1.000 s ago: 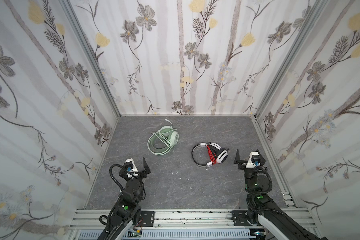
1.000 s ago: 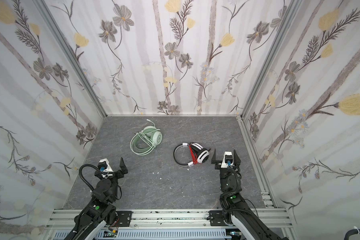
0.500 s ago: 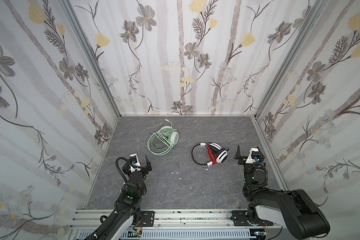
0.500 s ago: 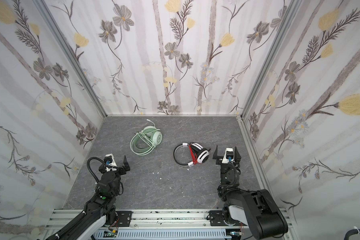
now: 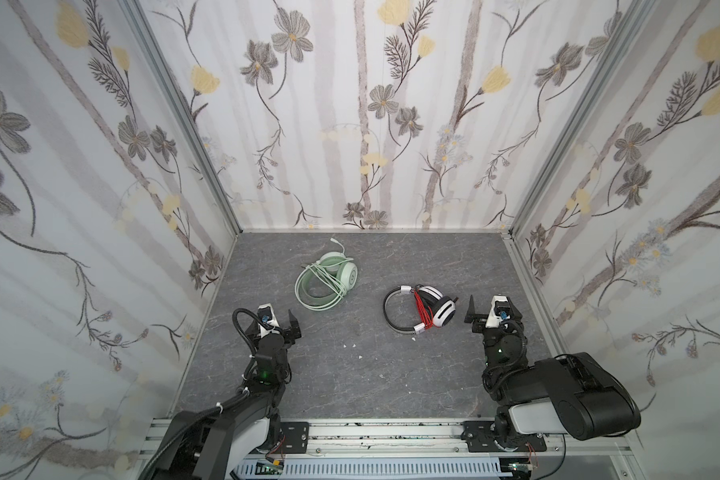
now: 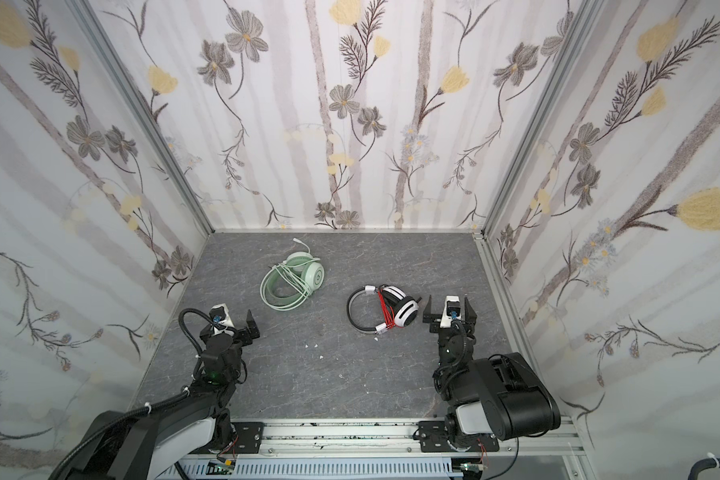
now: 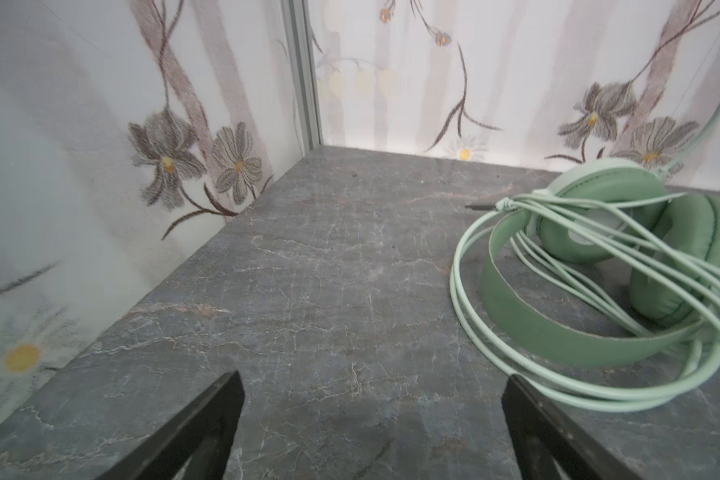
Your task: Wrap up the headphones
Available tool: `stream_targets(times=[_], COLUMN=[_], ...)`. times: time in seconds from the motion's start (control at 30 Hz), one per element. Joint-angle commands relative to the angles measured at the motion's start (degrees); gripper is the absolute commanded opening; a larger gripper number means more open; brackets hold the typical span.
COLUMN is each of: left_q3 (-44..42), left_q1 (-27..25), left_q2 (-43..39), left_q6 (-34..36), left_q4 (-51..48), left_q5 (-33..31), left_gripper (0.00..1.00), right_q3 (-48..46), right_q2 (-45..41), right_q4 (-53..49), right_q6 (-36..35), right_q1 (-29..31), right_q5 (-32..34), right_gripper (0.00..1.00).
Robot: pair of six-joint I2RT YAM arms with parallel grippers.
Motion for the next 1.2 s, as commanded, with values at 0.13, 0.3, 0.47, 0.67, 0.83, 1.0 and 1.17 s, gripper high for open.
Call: stream_targets(times=[0.13, 0.3, 0.47, 0.67, 0.83, 1.0, 1.17], left_q3=[4.5, 11.9, 20.4, 20.3, 20.3, 17.2, 20.9], left_q1=[3.9, 8.3, 10.0, 10.4, 10.2, 10.0, 10.6], left_q2=[13.6, 23.7, 24.3, 23.9, 24.0, 23.7, 23.8], left_q6=[3.1, 0.6, 0.1, -0.9, 2.0, 4.5, 0.1], left_q4=[18.7, 14.9, -0.5, -1.3, -1.4, 3.8, -2.8], left_q5=[7.2, 13.0, 15.4, 14.6, 20.8, 27.3, 17.7], left_gripper=[1.00, 1.00, 1.00, 1.00, 1.00, 1.00, 1.00], right_q3=[-2.5, -1.3, 6.3, 11.2, 10.5, 8.2, 11.4], right_q2=[0.5, 0.2, -2.6, -3.2, -3.4, -4.2, -3.6], right_q4=[14.9, 12.8, -4.3, -16.2, -15.1, -11.9, -17.4], right_q6=[0.0, 0.9, 5.3, 9.5, 9.4, 4.5, 9.2], right_q1=[-0.2, -0.2, -2.3, -8.9, -8.9, -8.7, -8.8], right_q5=[0.1, 3.5, 6.6, -4.5, -5.2, -16.7, -5.4], right_gripper=[1.00, 1.00, 1.00, 1.00, 1.00, 1.00, 1.00])
